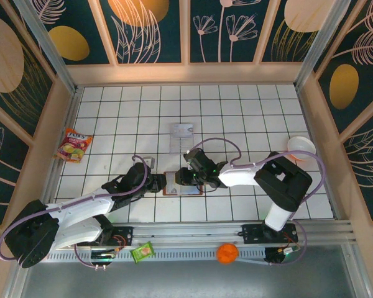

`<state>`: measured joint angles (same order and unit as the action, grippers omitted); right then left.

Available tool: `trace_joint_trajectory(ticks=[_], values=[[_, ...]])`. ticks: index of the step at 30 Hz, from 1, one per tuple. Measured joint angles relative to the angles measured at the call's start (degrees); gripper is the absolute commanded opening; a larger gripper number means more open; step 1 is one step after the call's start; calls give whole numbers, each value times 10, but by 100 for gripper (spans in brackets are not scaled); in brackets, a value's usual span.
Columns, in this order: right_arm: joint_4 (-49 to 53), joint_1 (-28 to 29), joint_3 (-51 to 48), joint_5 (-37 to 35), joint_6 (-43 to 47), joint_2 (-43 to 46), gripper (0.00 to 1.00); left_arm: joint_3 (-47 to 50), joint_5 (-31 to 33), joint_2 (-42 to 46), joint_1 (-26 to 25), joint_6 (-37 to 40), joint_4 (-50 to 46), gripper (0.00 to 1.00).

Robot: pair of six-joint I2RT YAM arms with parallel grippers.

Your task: Take the credit cards out of the card holder

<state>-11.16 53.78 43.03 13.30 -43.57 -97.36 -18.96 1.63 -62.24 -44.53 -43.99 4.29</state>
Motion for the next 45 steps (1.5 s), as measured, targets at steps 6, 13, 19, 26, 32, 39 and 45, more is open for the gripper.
trace_joint_trajectory(ticks=[6,13,19,26,32,39,45], values=[[0,5,0,-2,0,2,25,0,0,0,0,0,0,43],[0,7,0,-2,0,2,25,0,0,0,0,0,0,43],[27,7,22,-5,-4,-12,25,0,0,0,0,0,0,43],[54,23,31,-51,-23,-12,25,0,0,-1,0,0,0,43],[103,52,49,-116,-36,-7,25,0,0,-10,0,0,0,41],[138,68,50,-166,-44,8,30,0,-3,-10,0,4,0,29],[139,70,35,-194,-36,69,33,-15,-26,-14,0,9,1,23]])
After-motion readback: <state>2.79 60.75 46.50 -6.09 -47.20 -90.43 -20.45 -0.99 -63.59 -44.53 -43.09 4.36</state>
